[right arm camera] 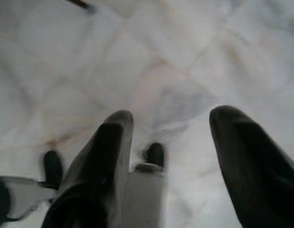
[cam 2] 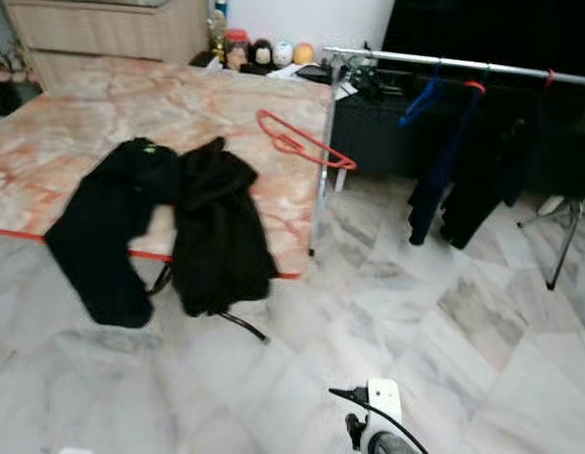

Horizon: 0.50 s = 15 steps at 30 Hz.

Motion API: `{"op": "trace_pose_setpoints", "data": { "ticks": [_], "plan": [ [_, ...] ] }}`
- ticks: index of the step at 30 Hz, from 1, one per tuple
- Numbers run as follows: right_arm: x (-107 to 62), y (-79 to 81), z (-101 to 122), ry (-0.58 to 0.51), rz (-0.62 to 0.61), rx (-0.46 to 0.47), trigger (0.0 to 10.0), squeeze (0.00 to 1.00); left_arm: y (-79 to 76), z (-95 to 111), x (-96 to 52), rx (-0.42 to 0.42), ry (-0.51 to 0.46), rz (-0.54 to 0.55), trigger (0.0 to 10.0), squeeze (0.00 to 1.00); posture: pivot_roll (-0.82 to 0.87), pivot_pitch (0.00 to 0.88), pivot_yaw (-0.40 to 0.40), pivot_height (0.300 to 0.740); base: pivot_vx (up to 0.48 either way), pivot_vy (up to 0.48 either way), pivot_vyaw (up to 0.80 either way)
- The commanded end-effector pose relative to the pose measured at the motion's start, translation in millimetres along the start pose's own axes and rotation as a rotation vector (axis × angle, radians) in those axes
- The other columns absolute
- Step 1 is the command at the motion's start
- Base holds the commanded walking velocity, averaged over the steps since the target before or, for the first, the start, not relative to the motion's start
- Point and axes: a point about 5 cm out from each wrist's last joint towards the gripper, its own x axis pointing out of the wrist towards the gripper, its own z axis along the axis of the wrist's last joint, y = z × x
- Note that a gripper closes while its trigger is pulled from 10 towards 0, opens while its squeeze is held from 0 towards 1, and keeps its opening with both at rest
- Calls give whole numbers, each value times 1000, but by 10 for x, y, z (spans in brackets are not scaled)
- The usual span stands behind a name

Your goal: Hang hanger

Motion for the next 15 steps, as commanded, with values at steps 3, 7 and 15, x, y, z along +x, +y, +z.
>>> {"op": "trace_pose_setpoints", "data": {
  "ticks": [3, 7, 15],
  "plan": [
    [2, -4, 20, -3, -5, 3, 10000, 0, -65, 0, 0, 4, -3, -20, 10000, 0, 22, 0, -47, 740, 0, -480, 0],
    [2, -9, 32, -4, 1, -16, 10000, 0, -126, 23, 5, 4, -8, -28, 10000, 0, 23, 0, -48, 740, 0, -480, 0],
    [-1, -27, 40, -12, 5, -25, 10000, 0, -147, 35, 7, -3, -8, -34, 10000, 0, 13, 0, -48, 740, 0, -480, 0]
  ]
}}
